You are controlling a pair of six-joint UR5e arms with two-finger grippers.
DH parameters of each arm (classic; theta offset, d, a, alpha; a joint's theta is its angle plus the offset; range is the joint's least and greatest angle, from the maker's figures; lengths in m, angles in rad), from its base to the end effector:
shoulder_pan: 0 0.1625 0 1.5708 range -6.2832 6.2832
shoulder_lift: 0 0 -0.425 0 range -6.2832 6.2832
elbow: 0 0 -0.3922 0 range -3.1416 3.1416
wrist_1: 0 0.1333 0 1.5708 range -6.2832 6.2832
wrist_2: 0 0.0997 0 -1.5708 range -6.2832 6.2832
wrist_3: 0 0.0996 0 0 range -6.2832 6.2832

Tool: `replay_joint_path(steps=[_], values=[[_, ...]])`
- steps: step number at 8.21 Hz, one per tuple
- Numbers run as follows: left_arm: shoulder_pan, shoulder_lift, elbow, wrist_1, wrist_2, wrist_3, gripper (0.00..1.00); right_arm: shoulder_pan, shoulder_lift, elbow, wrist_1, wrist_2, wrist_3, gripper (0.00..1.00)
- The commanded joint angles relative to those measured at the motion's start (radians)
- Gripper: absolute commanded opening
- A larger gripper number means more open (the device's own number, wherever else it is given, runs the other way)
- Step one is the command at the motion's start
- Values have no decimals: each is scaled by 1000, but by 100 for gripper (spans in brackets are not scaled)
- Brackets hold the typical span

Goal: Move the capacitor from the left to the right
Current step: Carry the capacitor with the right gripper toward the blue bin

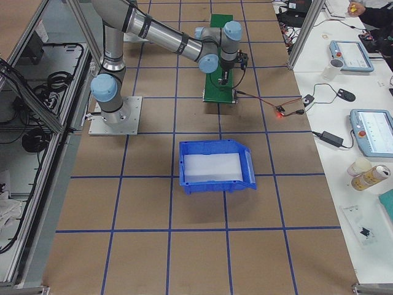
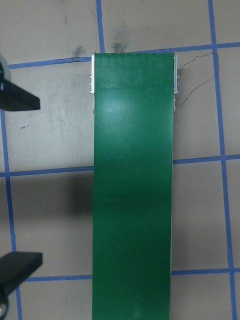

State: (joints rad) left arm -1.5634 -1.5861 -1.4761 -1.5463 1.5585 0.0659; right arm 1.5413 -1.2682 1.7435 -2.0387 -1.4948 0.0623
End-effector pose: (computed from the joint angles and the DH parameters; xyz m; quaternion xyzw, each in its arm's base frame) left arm -0.1308 -0.5079 0.5298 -0.0295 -0.9982 0.0521 0.0042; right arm 0.1239 -0.5782 0.2887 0.0460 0.9982 0.0043 0.0379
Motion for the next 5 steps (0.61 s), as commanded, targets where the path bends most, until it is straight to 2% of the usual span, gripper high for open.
replay_joint_path(steps=[1,3,5], values=[[0,0,-1,0,0,0,100,-29,-46,-114,155,-118,-105,0],[0,0,0,0,0,0,100,-148,-133,-111,205,-168,-264,0],[0,-2,-1,0,0,0,100,-339,-155,-113,227,-165,-571,0]])
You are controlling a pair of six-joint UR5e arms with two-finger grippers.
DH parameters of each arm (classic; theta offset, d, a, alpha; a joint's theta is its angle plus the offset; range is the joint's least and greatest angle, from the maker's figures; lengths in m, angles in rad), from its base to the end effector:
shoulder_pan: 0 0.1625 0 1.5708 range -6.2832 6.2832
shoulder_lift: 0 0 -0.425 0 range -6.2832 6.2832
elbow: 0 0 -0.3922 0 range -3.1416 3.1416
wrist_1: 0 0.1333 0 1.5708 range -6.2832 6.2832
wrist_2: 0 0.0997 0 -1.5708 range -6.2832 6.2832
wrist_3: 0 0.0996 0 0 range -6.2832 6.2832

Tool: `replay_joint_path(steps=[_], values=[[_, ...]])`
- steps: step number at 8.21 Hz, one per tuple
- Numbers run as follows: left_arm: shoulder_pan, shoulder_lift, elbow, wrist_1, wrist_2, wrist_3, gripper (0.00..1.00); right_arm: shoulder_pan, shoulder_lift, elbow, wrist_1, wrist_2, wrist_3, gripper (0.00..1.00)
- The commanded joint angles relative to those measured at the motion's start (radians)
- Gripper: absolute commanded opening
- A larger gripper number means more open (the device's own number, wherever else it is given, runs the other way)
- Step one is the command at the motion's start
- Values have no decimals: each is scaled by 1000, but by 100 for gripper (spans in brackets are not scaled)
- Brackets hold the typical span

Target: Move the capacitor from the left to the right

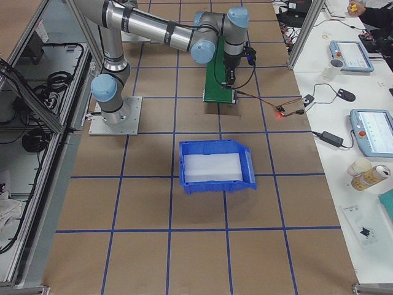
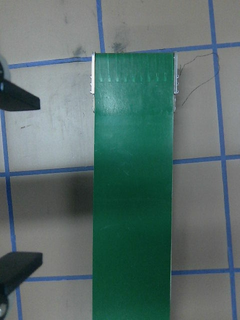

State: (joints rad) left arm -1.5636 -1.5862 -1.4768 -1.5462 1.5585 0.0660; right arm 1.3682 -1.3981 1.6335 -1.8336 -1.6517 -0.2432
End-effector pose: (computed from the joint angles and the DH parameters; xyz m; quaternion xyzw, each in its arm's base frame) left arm -0.1309 -0.5079 0.5294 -0.0297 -0.9982 0.0518 0.0042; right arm 0.0107 -0.5706 0.3932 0.0197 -0.9989 0.0044 0.0425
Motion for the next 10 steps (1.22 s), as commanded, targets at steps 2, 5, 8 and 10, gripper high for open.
replay_joint_path(steps=[2,5,8,10], values=[[-1,0,1,0,0,0,100,-395,0,-7,14,1,-608,0],[0,0,0,1,0,0,100,-537,144,-8,-120,1,-896,0],[-1,0,0,2,0,0,100,-537,260,40,-305,0,-979,2],[-1,0,0,2,-1,0,100,-537,243,37,-291,-10,-998,100]])
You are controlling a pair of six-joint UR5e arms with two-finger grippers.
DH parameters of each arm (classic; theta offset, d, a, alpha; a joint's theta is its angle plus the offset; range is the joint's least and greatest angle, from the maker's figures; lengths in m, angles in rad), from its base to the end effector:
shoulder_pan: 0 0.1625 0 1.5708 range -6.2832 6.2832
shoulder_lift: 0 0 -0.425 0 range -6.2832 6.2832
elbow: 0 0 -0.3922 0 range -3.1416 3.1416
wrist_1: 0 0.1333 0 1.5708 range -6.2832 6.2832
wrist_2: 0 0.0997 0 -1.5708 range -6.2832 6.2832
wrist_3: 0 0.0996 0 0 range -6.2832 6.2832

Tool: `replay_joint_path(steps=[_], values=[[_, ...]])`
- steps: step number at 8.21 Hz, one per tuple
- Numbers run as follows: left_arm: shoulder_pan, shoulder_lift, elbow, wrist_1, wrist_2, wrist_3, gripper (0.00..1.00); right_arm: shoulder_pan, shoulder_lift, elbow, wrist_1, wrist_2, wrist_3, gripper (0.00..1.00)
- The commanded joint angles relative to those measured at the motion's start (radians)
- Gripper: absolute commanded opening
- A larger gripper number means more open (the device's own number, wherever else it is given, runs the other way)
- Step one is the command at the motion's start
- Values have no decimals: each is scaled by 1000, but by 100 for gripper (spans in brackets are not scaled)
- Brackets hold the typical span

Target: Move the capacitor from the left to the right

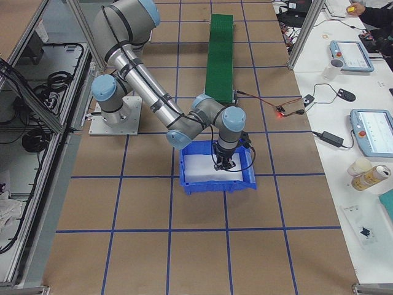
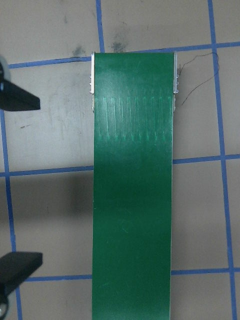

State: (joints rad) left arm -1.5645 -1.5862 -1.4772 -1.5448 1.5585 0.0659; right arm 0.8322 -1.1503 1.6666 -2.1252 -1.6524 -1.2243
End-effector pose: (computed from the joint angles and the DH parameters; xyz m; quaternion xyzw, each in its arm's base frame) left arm -0.1313 -0.5079 0.5294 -0.0301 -0.9982 0.0523 0.0043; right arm -0.3235 -0.5412 0.2615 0.2395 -0.9699 -0.0233 0.0385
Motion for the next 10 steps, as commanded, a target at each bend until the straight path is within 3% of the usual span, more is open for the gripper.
replay_joint_path(steps=[1,4,5,10], values=[[0,-1,0,-1,0,0,100,-1,-55,7,46,-10,-20,100],[0,0,0,-1,-1,0,100,63,-257,-1,241,103,51,100],[1,0,0,0,0,0,100,80,-319,-4,330,112,165,100],[0,0,0,0,0,0,100,419,-431,-13,436,92,605,100]])
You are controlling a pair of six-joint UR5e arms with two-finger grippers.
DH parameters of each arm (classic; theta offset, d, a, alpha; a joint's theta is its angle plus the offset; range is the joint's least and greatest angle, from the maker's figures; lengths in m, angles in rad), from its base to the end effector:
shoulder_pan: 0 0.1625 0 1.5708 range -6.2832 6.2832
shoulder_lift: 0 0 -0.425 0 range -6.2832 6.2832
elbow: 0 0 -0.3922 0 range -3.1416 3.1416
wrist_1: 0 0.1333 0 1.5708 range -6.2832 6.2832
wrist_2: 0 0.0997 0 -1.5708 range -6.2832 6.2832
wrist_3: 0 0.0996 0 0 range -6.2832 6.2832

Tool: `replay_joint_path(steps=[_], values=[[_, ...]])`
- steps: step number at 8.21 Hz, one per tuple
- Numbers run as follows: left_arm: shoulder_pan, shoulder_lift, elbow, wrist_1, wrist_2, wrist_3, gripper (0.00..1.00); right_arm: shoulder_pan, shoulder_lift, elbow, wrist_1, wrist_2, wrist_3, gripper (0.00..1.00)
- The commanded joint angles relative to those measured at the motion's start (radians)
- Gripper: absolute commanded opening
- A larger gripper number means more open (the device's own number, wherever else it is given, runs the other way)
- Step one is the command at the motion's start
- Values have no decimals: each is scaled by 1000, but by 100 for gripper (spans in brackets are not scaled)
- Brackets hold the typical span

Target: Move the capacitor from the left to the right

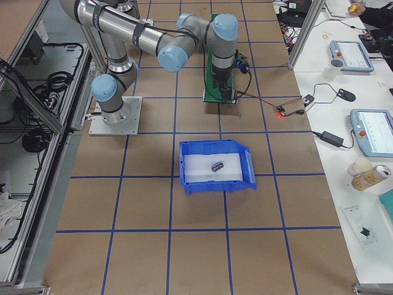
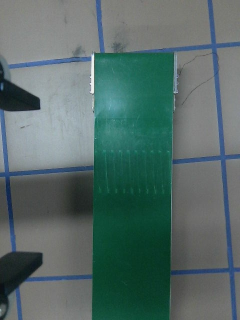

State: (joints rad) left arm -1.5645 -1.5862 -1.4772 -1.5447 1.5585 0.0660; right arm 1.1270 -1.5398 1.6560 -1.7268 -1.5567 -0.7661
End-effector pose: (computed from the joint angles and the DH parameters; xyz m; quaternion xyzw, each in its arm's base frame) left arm -0.1313 -0.5079 0.5294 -0.0301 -0.9982 0.0523 0.0043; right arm -0.0957 -0.5151 0.4463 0.1606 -0.9868 0.0204 0.0055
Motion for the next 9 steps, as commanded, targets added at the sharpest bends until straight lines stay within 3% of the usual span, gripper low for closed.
replay_joint_path(steps=[1,5,7,9], values=[[1,0,0,0,0,0,100,189,-54,-2,74,-3,266,100],[0,0,0,0,0,0,100,457,-66,-51,121,-5,671,100],[0,0,0,0,0,0,100,543,-60,-51,106,3,830,100],[0,0,0,0,0,0,100,554,-52,-51,95,-6,847,100]])
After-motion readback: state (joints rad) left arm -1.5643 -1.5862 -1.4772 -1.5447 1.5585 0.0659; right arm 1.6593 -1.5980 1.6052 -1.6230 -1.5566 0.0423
